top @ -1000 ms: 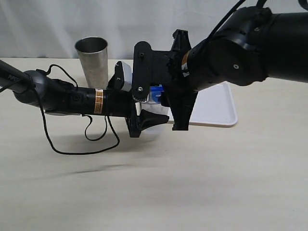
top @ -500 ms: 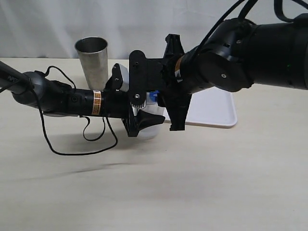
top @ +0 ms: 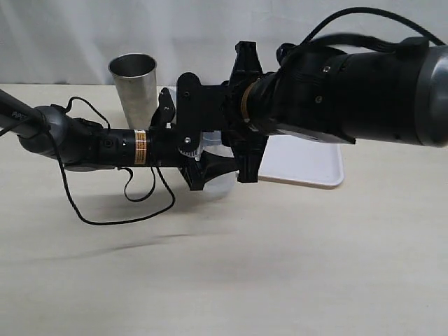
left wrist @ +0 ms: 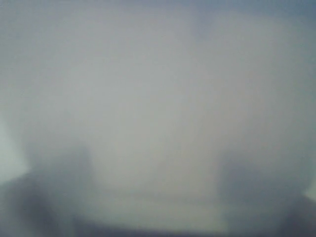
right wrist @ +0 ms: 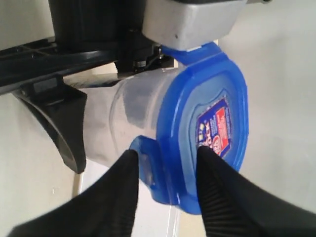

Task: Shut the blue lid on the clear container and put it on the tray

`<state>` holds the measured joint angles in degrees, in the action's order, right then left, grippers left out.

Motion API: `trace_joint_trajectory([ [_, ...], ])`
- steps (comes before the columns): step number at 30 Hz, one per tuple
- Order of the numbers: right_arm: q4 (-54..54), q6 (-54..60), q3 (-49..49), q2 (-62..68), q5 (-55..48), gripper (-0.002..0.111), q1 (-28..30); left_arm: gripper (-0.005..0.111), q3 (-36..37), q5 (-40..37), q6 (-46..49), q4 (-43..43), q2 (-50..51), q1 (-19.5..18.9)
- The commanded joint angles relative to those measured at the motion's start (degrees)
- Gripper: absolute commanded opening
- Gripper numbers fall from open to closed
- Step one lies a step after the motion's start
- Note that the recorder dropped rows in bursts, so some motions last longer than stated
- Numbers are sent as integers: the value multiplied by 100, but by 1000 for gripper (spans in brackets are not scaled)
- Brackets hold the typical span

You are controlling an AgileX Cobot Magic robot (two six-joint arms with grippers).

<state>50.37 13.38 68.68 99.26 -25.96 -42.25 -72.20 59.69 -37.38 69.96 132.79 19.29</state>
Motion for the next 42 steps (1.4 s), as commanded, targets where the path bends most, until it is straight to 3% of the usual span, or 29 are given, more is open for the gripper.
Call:
trace_joint_trajectory([
  [1, 7, -259, -43, 173, -189, 32, 8, 0, -46, 1027, 149, 154, -205, 72],
  [3, -179, -222, -43, 64, -217, 32, 8, 0, -46, 1027, 430, 187, -205, -5],
  [8, -1505, 390, -43, -516, 18, 51, 8, 0, -46, 917, 779, 347, -205, -238],
  [14, -2972, 664, 86, -1143, -241, 52, 8, 0, -46, 741, 1783, 739, -205, -322],
  [19, -4668, 1688, 542, -1256, -1092, 52, 29, 0, -46, 266, 2443, 1136, -205, -322],
  [24, -5903, 2394, 1202, -901, -2611, 52, 207, 0, -46, 513, 2564, 1270, -205, -322],
  [27, -6197, 2472, 1631, -550, -3173, 52, 574, 0, -46, 824, 2574, 1634, -205, -322],
  [33, -6173, 2641, 2062, -83, -3300, 52, 1053, 0, -46, 1027, 2574, 1957, -205, -322],
  [42, -6940, 3640, 2123, 315, -3249, 52, 1111, 0, -46, 1027, 2574, 1933, -205, -322],
])
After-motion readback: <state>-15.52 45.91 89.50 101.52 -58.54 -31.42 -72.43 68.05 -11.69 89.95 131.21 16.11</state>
